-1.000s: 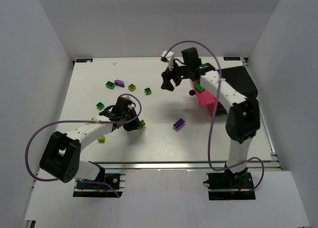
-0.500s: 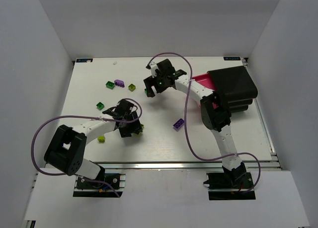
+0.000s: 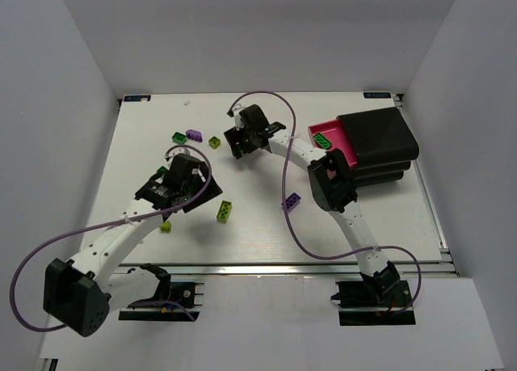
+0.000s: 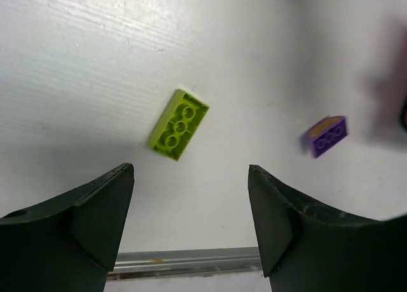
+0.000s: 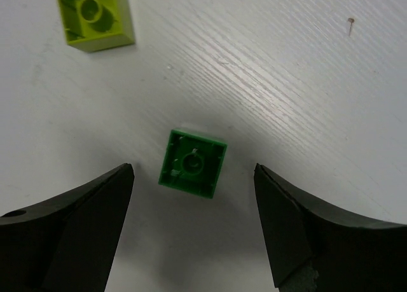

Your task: Sort the legos into containers by color

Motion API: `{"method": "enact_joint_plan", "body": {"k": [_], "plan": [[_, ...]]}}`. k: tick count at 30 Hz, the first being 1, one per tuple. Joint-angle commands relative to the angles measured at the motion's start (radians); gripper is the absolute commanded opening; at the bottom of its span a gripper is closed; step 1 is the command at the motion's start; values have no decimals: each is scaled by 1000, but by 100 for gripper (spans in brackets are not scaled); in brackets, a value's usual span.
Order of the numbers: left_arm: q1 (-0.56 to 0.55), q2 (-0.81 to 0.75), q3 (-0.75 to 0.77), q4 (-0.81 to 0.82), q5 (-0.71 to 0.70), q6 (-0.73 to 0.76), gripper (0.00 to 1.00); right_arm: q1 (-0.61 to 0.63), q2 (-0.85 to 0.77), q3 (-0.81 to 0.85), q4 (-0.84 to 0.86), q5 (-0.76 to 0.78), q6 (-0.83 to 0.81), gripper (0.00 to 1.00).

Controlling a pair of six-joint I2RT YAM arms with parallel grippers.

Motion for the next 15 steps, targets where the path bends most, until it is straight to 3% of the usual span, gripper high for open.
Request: {"method": "enact_joint_plan", "body": {"k": [1,3,8,9,12,14,15], "plan": [[3,-71,43,-69,-74,-45,82,1,23,50,55,99,6,80],[3,-106,46,-77,-94,-51,82,-3,34,50,63,97,6,78],[3,-169,35,-74,-143,-76,84,-4,48,50,89,48,6,62],[3,-169,31,-72,-158,-74,84,-4,48,52,95,15,6,53],[3,-157,26,-73,-189,-65,86,-5,43,46,106,-21,-27,41],[3,-145,35,-83,-230,-56,90,-10,27,32,121,-44,-38,24],[3,-131,41,-84,-244,-39,92,-13,13,23,126,-46,-43,11]]}}
